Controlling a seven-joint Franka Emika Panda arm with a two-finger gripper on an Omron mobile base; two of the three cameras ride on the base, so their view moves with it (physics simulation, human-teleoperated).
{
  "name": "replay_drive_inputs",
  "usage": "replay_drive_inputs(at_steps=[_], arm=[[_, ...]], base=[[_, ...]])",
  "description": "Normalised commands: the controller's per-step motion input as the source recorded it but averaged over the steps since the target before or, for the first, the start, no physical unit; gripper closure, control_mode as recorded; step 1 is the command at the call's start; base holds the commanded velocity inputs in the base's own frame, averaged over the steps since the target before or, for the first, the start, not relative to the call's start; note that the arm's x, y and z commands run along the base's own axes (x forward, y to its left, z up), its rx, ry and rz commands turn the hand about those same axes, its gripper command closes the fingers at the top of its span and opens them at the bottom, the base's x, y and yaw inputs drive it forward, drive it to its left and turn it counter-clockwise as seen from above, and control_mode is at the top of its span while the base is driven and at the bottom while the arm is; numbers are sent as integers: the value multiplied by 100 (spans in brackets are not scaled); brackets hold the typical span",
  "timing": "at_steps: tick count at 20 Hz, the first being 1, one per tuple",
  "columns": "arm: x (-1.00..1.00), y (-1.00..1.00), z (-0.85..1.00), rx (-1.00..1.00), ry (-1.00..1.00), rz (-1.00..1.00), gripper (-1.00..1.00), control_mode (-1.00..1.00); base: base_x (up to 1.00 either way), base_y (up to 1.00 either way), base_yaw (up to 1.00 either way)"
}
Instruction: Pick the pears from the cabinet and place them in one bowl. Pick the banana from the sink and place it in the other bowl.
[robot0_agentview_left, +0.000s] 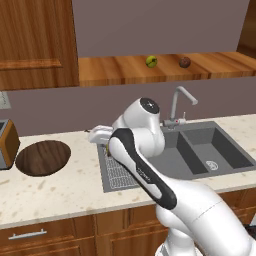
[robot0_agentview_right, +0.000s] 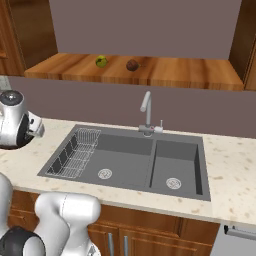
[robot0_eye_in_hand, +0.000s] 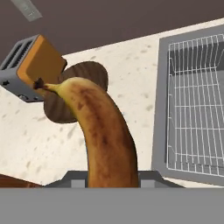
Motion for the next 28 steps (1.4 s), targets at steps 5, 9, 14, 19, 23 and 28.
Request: replay_drive_inputs(at_steps=[5, 9, 14, 19, 23, 28], arm=[[34, 75, 0, 2, 0, 14, 100, -100], [33, 77, -5, 2, 0, 14, 100, -100], [16, 67, -16, 0, -3, 13, 100, -100], [0, 1, 0, 0, 0, 0, 100, -100], [-6, 16, -2, -14, -10, -6, 100, -100], [-4, 27, 0, -20, -15, -10, 100, -100]], base=[[0, 0, 0], [0, 0, 0], [0, 0, 0], [0, 0, 0], [0, 0, 0], [0, 0, 0]])
